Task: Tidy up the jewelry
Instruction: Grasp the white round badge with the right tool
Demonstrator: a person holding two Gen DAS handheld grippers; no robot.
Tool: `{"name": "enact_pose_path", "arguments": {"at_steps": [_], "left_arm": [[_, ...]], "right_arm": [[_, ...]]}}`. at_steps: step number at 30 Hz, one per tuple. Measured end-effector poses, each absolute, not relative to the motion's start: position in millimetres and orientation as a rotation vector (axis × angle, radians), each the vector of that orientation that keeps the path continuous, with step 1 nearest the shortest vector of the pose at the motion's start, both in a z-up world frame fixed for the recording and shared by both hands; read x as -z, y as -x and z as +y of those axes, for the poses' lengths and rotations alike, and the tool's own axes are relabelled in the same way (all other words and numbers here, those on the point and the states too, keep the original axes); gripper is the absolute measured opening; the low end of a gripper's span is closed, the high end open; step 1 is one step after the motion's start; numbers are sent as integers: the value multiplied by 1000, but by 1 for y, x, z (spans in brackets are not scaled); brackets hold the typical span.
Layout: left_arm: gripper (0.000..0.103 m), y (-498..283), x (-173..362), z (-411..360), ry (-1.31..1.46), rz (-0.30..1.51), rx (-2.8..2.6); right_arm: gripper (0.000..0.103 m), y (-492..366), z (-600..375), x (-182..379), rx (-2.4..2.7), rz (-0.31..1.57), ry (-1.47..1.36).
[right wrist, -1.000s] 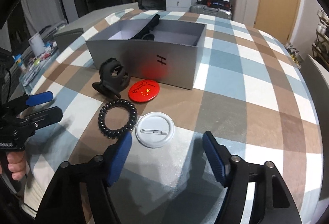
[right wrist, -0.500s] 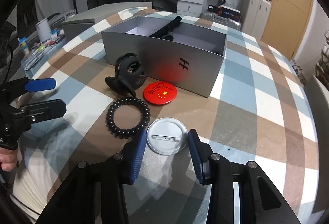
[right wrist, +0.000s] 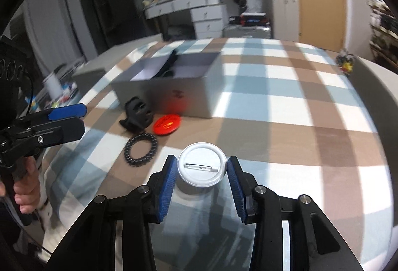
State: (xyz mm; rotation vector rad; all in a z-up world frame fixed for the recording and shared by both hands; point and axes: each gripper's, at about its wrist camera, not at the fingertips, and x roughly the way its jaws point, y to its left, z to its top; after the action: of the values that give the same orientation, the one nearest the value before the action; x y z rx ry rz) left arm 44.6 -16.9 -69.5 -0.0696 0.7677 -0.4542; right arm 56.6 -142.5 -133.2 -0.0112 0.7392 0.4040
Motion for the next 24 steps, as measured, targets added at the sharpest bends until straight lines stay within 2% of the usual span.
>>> {"name": "enact_pose_path", "arguments": {"at_steps": [11, 15, 24], "left_arm": [[90, -84, 74, -64, 40, 826, 610], [87, -96, 80, -70, 49, 865, 624], [87, -116, 101, -66, 32, 977, 534]], "right_arm": [[40, -50, -193, 130, -322, 684, -78], [40, -50, -199, 132, -315, 675, -83], [41, -51, -199, 130, -343, 654, -92]]}}
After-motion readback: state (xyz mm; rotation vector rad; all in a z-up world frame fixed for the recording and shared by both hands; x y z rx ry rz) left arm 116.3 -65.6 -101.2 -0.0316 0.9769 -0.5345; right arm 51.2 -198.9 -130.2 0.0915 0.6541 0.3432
